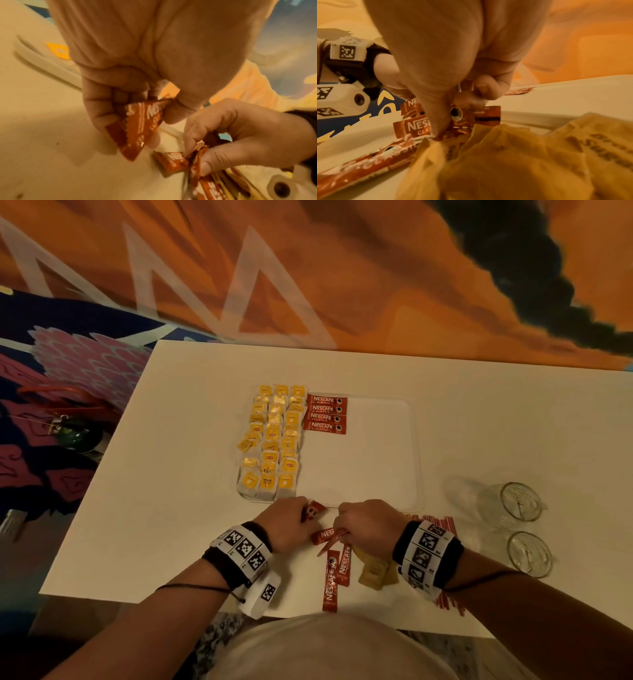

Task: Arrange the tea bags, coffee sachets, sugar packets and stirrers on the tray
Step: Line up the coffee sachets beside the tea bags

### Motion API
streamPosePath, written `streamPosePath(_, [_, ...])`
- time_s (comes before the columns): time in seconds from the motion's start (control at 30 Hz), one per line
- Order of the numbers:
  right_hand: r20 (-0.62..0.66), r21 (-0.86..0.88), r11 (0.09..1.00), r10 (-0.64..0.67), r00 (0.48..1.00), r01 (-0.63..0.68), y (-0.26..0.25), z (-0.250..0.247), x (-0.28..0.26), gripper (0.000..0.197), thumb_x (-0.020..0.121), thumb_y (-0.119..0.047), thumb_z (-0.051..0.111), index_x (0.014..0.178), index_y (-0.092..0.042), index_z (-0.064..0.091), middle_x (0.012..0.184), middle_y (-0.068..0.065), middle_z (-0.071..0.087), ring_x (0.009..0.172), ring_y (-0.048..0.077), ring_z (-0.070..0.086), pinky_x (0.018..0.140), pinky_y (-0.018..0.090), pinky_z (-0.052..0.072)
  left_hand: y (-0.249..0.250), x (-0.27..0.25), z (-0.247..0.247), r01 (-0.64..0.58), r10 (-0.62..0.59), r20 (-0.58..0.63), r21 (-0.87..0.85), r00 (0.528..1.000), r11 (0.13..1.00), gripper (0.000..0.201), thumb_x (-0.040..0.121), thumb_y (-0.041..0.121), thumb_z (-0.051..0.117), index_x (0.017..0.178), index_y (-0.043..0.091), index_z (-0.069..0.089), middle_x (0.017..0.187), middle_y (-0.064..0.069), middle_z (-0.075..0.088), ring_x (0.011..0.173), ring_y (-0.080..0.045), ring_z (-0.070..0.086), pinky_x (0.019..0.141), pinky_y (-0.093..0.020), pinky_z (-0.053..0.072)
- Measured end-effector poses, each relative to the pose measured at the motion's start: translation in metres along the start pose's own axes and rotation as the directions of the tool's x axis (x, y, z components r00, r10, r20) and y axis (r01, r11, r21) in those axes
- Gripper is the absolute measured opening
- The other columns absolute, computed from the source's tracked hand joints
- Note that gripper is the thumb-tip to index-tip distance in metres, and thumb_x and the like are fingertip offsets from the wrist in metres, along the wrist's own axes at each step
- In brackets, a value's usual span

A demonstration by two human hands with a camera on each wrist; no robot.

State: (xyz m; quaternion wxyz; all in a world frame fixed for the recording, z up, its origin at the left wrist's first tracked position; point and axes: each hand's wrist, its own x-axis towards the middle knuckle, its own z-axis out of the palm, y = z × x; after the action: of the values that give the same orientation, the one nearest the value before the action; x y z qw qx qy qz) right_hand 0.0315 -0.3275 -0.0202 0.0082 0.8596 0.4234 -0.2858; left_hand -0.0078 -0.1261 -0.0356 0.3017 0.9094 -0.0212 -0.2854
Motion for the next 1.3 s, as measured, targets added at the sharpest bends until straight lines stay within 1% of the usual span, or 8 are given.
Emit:
streamPosePath(0.17, [-0.043,0.139,0.989,0.064,0.997,-0.057,0.007,0.000,-0.005,0.024,0.099,-0.038,0.052,0.108,-0.025,0.071,0.101,-0.005,0.061,0.087,0.017,0.061,0.077,0.035,0.050,0.003,0.000,-0.008,0.105,-0.104,0.013,-0.228,0.994,0.968,0.031,0.103,0.029,0.041,0.091,0.008,0.060,0.077,-0.010,0.067,0.067,-0.020,0.059,0.070,-0.039,0.050])
streamPosePath(0.3, [-0.112,0.269,0.962,0.087,0.990,-0.054,0.011,-0.006,-0.011,0.025,0.097,-0.042,0.059,0.112,-0.027,0.072,0.101,-0.007,0.066,0.085,0.011,0.054,0.076,0.030,0.045,0.008,0.000,-0.011,0.093,-0.107,-0.005,-0.456,0.994,0.885,0.030,0.101,0.030,0.049,0.076,0.014,0.055,0.057,0.002,0.054,0.049,-0.012,0.052,0.051,-0.028,0.044])
streamPosePath(0.53, [-0.181,0.460,0.888,0.085,0.980,0.008,0.016,-0.022,-0.013,0.022,0.092,-0.039,0.068,0.106,-0.025,0.077,0.095,-0.007,0.074,0.083,0.008,0.065,0.078,0.037,0.054,0.015,0.000,-0.020,-0.167,0.146,-0.083,-0.395,0.986,0.904,0.024,0.089,0.035,0.073,0.088,0.010,0.072,0.058,0.012,0.063,0.049,0.002,0.053,0.052,-0.015,0.039])
streamPosePath(0.7, [-0.194,0.581,0.814,0.115,0.974,0.020,0.021,-0.031,-0.012,0.020,0.091,-0.031,0.069,0.109,-0.027,0.077,0.094,-0.009,0.076,0.082,0.005,0.069,0.077,0.035,0.058,0.016,0.002,-0.022,-0.135,0.094,-0.114,-0.450,0.989,0.883,0.014,0.088,0.026,0.074,0.090,0.012,0.073,0.056,0.008,0.062,0.047,-0.008,0.053,0.048,-0.021,0.042])
streamPosePath(0.93, [-0.260,0.697,0.714,0.167,0.951,0.065,0.023,-0.036,-0.012,0.024,0.090,-0.029,0.074,0.114,-0.026,0.075,0.091,-0.023,0.071,0.079,-0.004,0.065,0.072,0.017,0.051,0.015,0.000,-0.027,-0.206,0.114,-0.220,-0.459,0.969,0.864,0.006,0.090,0.021,0.072,0.093,0.020,0.076,0.078,0.004,0.074,0.071,-0.006,0.066,0.066,-0.020,0.049])
streamPosePath(1.07, [-0.299,0.788,0.614,0.312,0.902,0.049,0.024,-0.033,-0.010,0.016,0.090,-0.026,0.074,0.106,-0.023,0.076,0.082,-0.023,0.068,0.050,0.001,0.049,0.054,0.010,0.037,0.015,-0.001,-0.031,-0.177,0.031,-0.269,-0.536,0.963,0.825,0.006,0.091,0.019,0.070,0.091,0.015,0.075,0.064,0.013,0.068,0.058,0.000,0.059,0.058,-0.016,0.043])
streamPosePath(1.17, [-0.309,0.829,0.555,0.358,0.881,0.066,0.024,-0.033,-0.006,0.010,0.093,-0.023,0.071,0.101,-0.021,0.077,0.087,-0.009,0.074,0.053,-0.001,0.056,0.056,0.010,0.039,0.012,0.002,-0.035,-0.126,-0.057,-0.276,-0.601,0.959,0.789,0.015,0.090,0.017,0.069,0.091,0.003,0.072,0.057,0.011,0.061,0.051,-0.002,0.052,0.053,-0.016,0.040])
streamPosePath(1.3, [-0.292,0.830,0.557,0.392,0.872,0.027,0.030,-0.033,0.001,0.014,0.098,-0.021,0.064,0.100,-0.021,0.077,0.077,-0.011,0.070,0.059,0.000,0.056,0.058,0.013,0.043,0.008,0.002,-0.040,-0.064,-0.175,-0.271,-0.689,0.946,0.722,0.016,0.091,0.016,0.068,0.092,0.001,0.073,0.061,-0.002,0.058,0.045,-0.007,0.046,0.047,-0.022,0.037])
